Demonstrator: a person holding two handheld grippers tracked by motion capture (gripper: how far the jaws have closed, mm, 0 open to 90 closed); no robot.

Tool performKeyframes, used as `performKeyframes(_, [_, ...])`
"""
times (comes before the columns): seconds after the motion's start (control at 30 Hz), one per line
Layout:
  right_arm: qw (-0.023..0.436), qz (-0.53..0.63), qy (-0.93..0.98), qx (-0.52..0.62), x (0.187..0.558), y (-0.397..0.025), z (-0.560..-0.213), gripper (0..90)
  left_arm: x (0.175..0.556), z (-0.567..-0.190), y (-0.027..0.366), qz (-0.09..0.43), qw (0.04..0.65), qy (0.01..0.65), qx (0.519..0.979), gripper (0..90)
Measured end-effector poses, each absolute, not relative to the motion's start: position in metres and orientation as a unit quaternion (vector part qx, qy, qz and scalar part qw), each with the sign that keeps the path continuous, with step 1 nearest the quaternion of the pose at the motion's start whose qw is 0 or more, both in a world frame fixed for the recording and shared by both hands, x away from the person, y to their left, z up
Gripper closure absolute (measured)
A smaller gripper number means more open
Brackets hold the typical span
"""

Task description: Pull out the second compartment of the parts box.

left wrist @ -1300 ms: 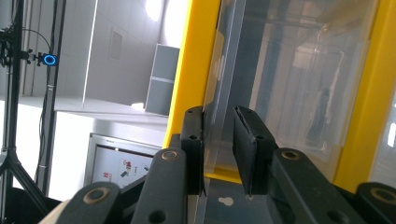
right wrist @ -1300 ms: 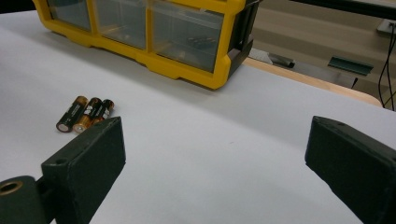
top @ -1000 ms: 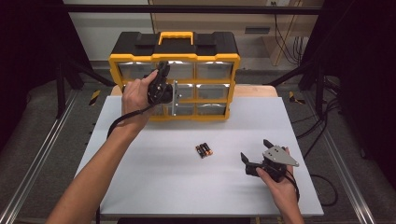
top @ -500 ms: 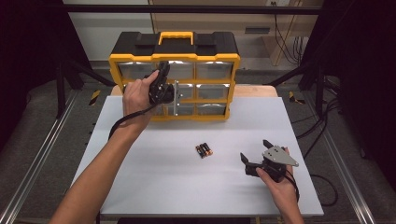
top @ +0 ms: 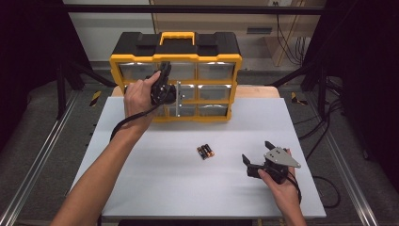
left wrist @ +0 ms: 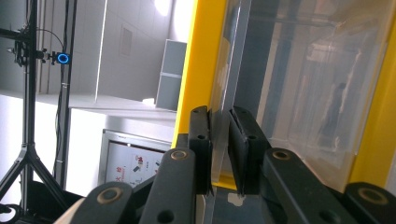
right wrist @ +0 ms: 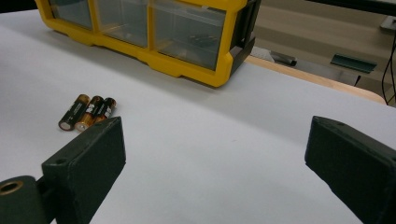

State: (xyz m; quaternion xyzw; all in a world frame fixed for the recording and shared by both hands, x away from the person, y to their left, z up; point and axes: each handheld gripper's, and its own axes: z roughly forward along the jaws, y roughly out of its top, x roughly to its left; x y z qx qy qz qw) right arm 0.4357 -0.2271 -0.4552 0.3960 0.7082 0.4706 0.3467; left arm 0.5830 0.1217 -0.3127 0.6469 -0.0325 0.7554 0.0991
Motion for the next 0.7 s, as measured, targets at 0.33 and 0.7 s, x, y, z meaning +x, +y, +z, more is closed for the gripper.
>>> performKeyframes(0.33, [0.347,0.471,0.708,0.396,0.4357,-0.2261,-0.4554,5.5,0.5811,-0.3135,0.1217,0.755,0.102,-0.024,0.647,79.6])
performKeyframes(0.7, [0.349,0.470,0.710,0.391,0.4357,-0.2253,-0.4555,5.5,0.5747,-0.3144,0.1226,0.758,0.107,-0.029,0.642,79.6])
